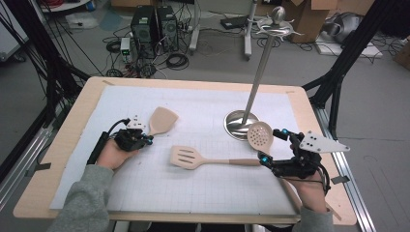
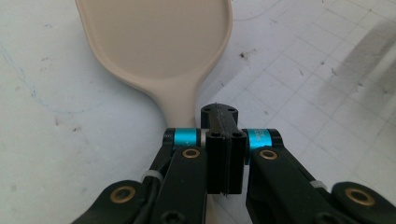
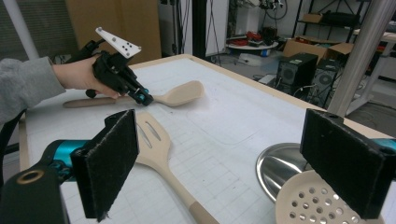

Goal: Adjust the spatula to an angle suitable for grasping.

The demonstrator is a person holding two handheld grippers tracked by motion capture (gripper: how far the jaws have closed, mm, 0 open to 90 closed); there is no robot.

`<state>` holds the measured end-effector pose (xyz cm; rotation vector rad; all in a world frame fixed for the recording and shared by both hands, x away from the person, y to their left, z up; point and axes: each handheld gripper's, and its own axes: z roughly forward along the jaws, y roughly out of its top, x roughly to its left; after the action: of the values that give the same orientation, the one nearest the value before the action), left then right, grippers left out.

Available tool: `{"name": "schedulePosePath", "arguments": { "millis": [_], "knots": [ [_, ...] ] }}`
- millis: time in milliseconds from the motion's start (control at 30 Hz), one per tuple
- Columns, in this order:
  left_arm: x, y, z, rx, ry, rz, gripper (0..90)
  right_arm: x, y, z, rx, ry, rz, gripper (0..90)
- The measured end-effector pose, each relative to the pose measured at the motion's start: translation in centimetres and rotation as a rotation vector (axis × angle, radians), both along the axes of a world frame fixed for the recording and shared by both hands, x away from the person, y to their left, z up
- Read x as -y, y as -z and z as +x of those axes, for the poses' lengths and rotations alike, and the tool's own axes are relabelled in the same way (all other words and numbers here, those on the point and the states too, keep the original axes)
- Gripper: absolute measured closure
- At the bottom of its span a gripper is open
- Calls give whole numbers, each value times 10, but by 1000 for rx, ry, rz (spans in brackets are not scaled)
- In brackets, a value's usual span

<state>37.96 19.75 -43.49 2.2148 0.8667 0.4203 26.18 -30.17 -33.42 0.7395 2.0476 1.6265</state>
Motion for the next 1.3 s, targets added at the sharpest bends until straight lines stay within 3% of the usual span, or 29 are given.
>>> {"name": "schedulePosePath", "arguments": {
  "millis": [100,133,233,333,467,600,667,767,867,1000,1300],
  "knots": [
    [-4,-1,-3,-2,2,11,896,-1,0,1,0,-1,-3,107],
    [-7,0,-5,-5,-7,-8,896,-2,0,1,-2,-6,-4,107],
    [-9,-2,-7,-13,-16,-13,896,-3,0,2,3,-7,-4,107],
    [-20,-10,-15,37,-23,-64,896,-4,0,3,0,-8,-6,107],
    [-45,-20,-28,73,-29,-69,896,-8,1,6,-11,-12,-12,107],
    [-75,-13,-41,62,-77,-53,895,-12,1,7,-10,-20,-18,107],
    [-85,-7,-47,86,-92,-33,895,-14,1,8,-8,-26,-20,107],
    [-94,0,-56,84,-69,-37,895,-16,1,10,-9,-30,-19,107],
    [-98,4,-62,53,-44,-14,895,-17,1,11,-13,-29,-20,107],
    [-96,5,-66,31,-17,-28,895,-18,0,13,-10,-32,-13,106],
    [-72,6,-80,20,58,-50,895,-20,-2,14,-6,-40,-9,107]
  ]
}}
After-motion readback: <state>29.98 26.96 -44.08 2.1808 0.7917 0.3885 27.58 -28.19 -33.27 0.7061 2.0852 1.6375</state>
